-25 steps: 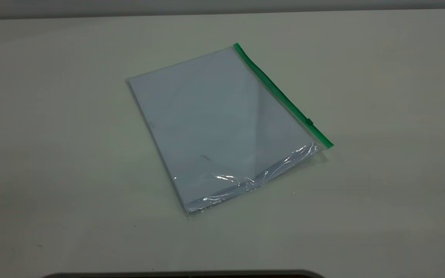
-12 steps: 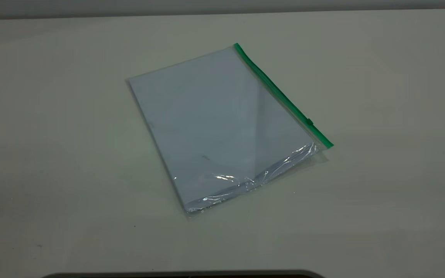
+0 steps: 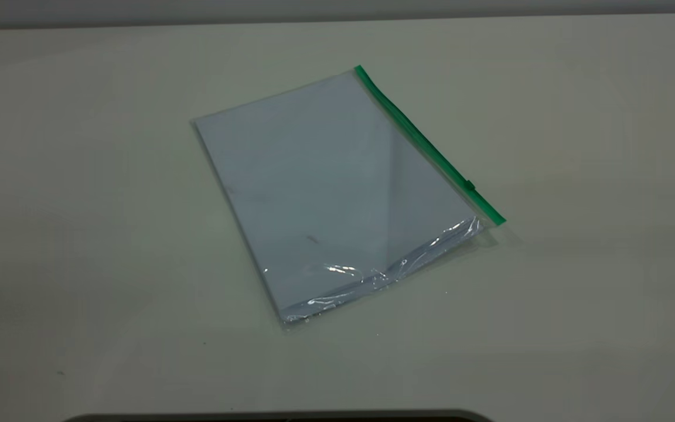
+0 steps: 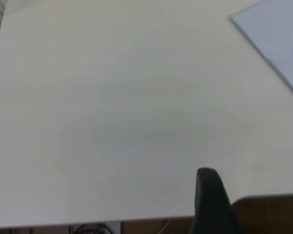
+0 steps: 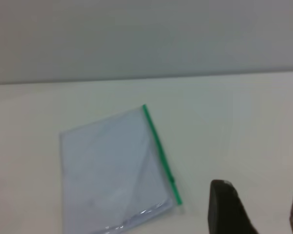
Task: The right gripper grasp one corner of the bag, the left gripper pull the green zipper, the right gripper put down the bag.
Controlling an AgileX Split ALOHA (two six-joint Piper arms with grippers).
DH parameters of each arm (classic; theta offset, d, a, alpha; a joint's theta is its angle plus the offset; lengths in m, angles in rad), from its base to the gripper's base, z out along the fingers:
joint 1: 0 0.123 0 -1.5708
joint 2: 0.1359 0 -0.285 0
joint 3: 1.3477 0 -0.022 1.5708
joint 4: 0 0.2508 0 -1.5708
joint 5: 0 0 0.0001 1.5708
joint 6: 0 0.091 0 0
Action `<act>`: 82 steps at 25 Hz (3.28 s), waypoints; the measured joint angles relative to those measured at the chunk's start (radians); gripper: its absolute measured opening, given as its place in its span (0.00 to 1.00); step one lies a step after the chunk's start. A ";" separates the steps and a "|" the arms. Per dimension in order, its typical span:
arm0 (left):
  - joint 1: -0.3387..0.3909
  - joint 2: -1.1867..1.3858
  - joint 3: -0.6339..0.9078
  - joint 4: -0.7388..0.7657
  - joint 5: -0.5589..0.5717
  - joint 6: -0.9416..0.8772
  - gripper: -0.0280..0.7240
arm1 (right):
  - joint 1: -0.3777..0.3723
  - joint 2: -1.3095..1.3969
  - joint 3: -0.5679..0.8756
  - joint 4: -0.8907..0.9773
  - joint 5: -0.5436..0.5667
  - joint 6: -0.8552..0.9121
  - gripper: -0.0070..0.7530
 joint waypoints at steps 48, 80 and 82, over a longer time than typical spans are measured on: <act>0.000 1.248 -0.422 -0.299 -0.486 0.312 0.72 | 0.002 2.416 -0.439 1.437 -0.080 -1.556 0.67; 0.000 1.248 -0.422 -0.321 -0.491 0.335 0.72 | 0.100 2.402 -0.514 1.251 0.007 -1.440 0.05; 0.000 1.248 -0.422 -0.321 -0.501 0.337 0.72 | 0.074 2.365 -0.518 1.173 0.031 -1.421 0.05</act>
